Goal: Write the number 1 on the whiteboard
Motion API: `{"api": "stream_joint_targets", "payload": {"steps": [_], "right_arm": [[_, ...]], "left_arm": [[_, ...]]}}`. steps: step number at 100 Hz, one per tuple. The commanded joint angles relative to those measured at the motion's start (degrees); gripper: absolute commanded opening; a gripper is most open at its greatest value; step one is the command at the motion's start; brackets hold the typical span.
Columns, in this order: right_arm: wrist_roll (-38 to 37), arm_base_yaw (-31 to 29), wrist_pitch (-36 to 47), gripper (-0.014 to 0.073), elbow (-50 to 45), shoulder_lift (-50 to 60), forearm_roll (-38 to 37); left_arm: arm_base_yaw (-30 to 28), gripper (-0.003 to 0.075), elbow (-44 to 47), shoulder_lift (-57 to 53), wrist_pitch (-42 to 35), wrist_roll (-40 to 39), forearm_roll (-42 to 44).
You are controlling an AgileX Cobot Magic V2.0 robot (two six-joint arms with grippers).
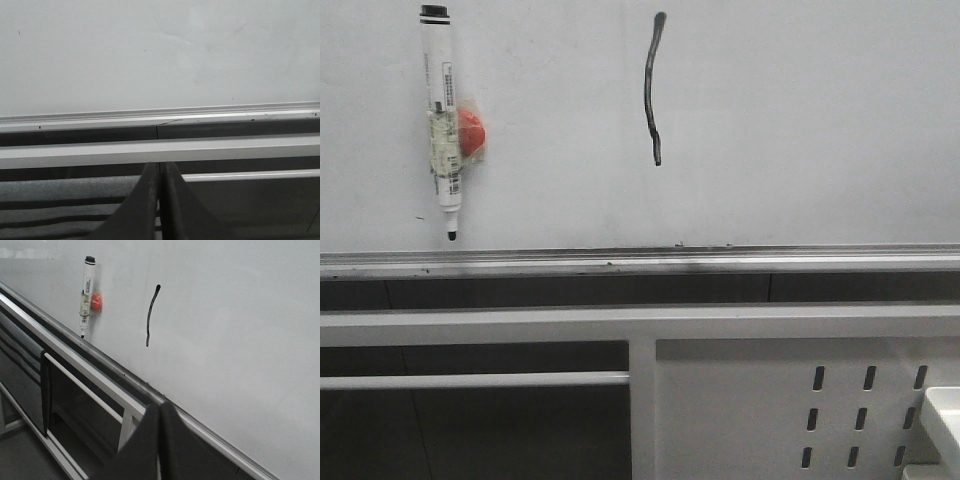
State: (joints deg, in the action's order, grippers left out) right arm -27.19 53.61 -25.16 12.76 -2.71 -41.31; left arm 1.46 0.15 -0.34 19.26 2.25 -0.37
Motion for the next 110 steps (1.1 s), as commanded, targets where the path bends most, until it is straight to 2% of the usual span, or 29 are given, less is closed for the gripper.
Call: {"api": "stream_joint_targets", "payload": {"steps": [1, 84, 90, 110], "right_arm": [[0.0, 0.0, 3.4, -0.0069, 1.3, -0.7, -1.9], [0.0, 0.0, 3.1, -0.0069, 1.3, -0.7, -1.9], [0.0, 0.0, 3.4, -0.0069, 1.3, -0.7, 0.4], [0.4, 0.0, 9.9, -0.0069, -0.3, -0.7, 19.7]], "left_arm": [[-0.1, -0.002, 2.1, -1.3, -3.2, -0.6, -0.3], [-0.1, -0.002, 2.1, -1.3, -3.2, -0.6, -0.3], [-0.1, -0.002, 2.1, -1.3, -3.2, -0.6, -0.3], [-0.1, -0.002, 2.1, -1.3, -3.2, -0.6, -0.3]]}}
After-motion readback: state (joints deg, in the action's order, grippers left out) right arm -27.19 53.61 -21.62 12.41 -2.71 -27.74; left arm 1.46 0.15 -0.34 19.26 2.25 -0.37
